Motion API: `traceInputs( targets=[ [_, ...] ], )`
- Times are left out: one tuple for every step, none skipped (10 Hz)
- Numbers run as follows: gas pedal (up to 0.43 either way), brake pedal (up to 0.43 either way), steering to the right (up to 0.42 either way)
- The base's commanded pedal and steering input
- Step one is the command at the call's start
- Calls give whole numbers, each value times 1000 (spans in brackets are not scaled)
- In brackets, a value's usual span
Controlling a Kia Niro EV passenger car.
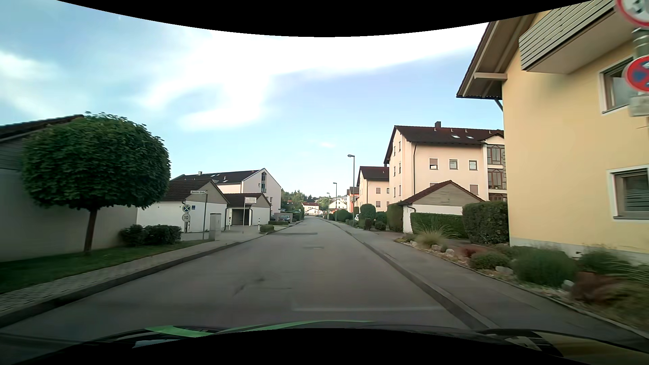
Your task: Follow the waypoints while adhering to traffic rules and regulations
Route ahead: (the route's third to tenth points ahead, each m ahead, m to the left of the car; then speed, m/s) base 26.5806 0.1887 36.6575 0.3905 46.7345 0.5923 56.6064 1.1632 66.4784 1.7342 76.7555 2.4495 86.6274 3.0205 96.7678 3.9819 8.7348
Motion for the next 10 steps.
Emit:
traceInputs(
  targets=[
    [8,0,-15],
    [47,0,-16],
    [67,0,-16],
    [67,0,-16],
    [67,0,-16],
    [67,0,-15],
    [59,0,-14],
    [59,0,-14],
    [59,0,-13],
    [59,0,-12]
  ],
)
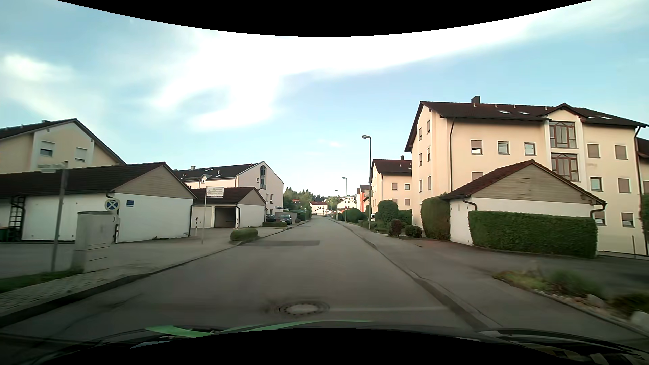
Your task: Follow the waypoints while adhering to traffic rules and regulations
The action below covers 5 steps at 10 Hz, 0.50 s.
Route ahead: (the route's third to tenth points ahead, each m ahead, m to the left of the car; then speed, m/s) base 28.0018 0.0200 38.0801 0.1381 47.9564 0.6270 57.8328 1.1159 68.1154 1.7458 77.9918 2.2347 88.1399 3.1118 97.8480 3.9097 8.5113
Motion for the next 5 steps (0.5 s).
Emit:
traceInputs(
  targets=[
    [59,0,-11],
    [59,0,-11],
    [59,0,-11],
    [59,0,-9],
    [59,0,-3]
  ],
)
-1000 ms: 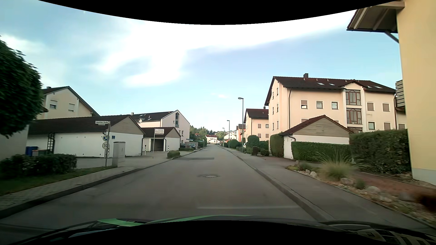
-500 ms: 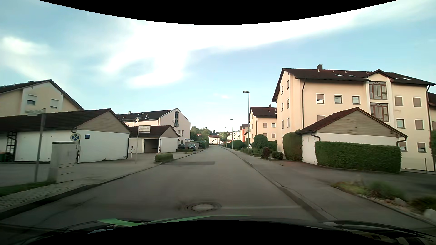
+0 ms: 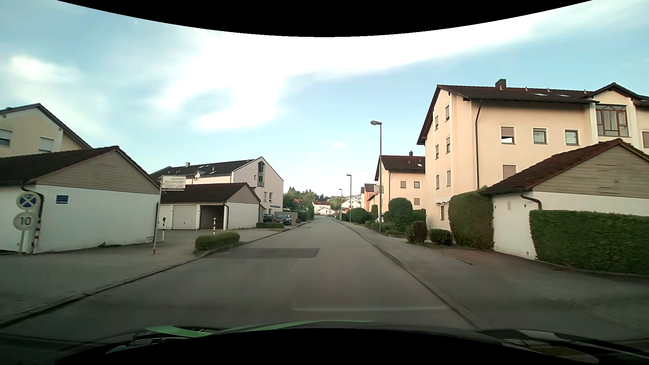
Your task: Follow the waypoints while adhering to traffic rules and regulations
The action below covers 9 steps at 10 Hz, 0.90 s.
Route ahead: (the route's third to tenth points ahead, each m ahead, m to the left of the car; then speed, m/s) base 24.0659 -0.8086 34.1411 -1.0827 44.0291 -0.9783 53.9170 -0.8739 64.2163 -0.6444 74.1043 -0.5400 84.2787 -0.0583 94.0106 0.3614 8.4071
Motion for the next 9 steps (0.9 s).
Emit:
traceInputs(
  targets=[
    [59,0,0],
    [59,0,0],
    [59,0,0],
    [59,0,0],
    [59,0,0],
    [59,0,0],
    [59,0,0],
    [59,0,0],
    [59,0,0]
  ],
)
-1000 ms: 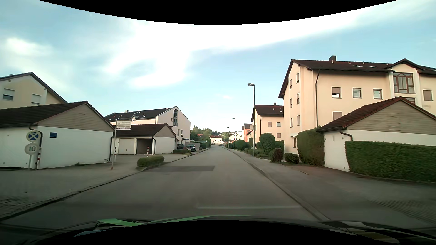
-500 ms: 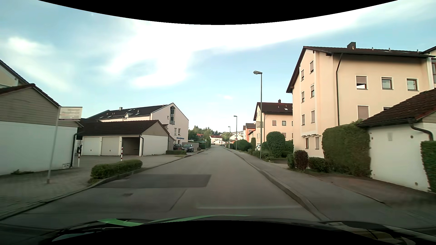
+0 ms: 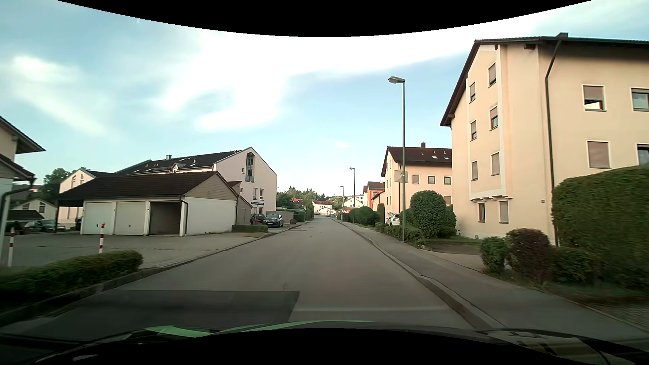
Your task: Follow the waypoints while adhering to traffic rules and regulations
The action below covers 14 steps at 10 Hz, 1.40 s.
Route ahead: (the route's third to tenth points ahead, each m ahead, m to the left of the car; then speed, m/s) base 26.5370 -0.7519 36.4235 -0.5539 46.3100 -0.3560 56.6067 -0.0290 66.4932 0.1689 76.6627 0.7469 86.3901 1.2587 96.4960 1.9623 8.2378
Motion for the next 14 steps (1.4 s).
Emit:
traceInputs(
  targets=[
    [59,0,0],
    [59,0,0],
    [59,0,0],
    [59,0,-2],
    [59,0,-2],
    [59,0,-2],
    [59,0,-2],
    [59,0,-2],
    [59,0,-2],
    [59,0,-2],
    [59,0,-2],
    [59,0,-2],
    [59,0,-2],
    [59,0,0]
  ],
)
